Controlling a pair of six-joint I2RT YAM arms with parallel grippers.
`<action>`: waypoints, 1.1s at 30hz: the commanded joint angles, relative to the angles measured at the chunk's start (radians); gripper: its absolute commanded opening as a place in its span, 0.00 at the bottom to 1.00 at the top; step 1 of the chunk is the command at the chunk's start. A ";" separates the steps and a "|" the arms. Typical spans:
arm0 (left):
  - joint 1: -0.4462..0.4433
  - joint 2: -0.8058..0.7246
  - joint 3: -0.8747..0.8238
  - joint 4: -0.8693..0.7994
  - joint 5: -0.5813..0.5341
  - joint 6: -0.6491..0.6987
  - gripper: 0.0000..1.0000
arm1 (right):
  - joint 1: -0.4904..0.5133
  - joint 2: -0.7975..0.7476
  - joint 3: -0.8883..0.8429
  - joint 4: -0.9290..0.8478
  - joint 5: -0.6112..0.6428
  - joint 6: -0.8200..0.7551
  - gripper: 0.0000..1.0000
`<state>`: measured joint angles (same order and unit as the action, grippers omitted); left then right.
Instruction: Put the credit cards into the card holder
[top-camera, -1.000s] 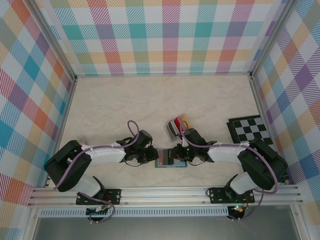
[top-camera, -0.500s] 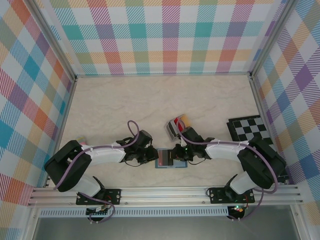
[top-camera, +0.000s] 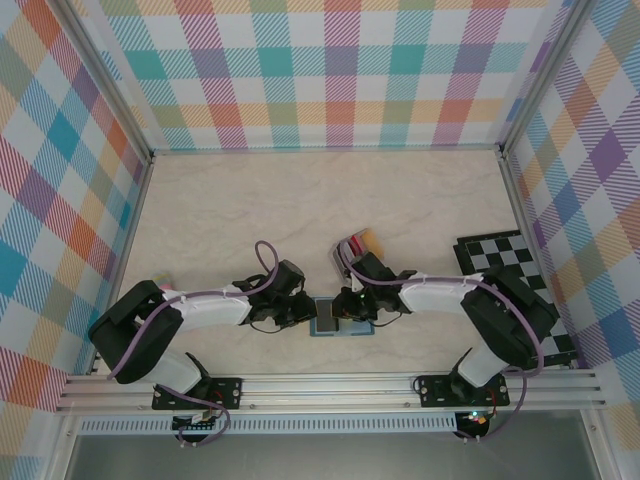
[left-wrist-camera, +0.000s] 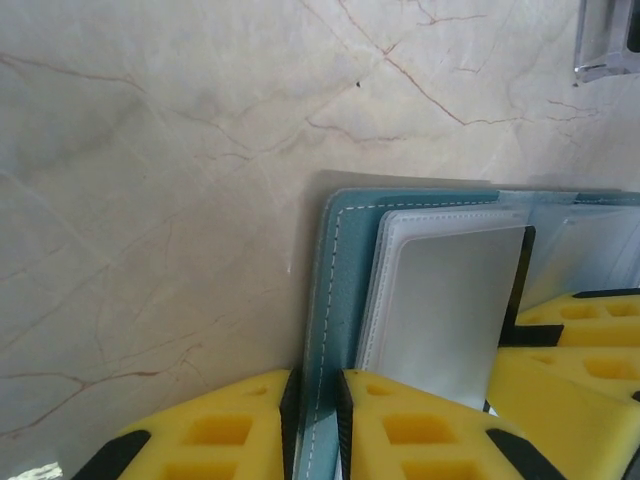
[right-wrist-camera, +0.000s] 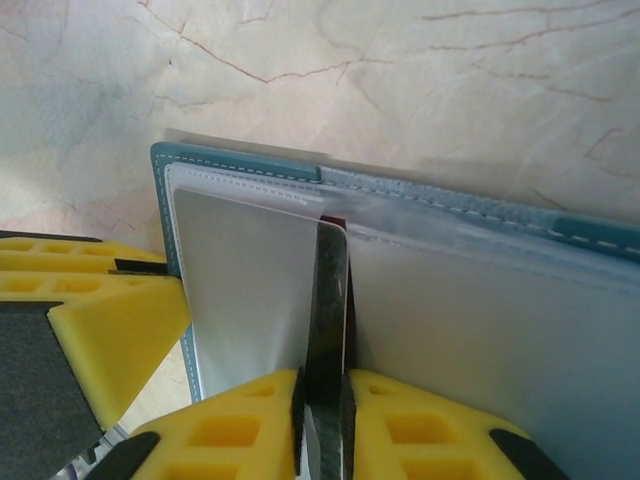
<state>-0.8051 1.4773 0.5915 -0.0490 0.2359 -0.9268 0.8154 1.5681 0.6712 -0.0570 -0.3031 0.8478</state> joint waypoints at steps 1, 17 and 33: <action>-0.016 -0.024 -0.013 -0.035 -0.038 0.004 0.20 | 0.013 -0.068 0.036 -0.127 0.075 -0.032 0.25; 0.036 -0.103 0.102 -0.139 -0.130 0.001 0.32 | -0.087 -0.101 0.443 -0.639 0.499 -0.456 0.43; 0.200 -0.027 0.115 -0.024 -0.053 -0.083 0.40 | -0.045 0.310 0.790 -0.727 0.624 -0.653 0.43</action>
<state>-0.6239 1.4521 0.7097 -0.1036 0.1703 -0.9859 0.7593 1.8465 1.4155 -0.7399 0.2642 0.2443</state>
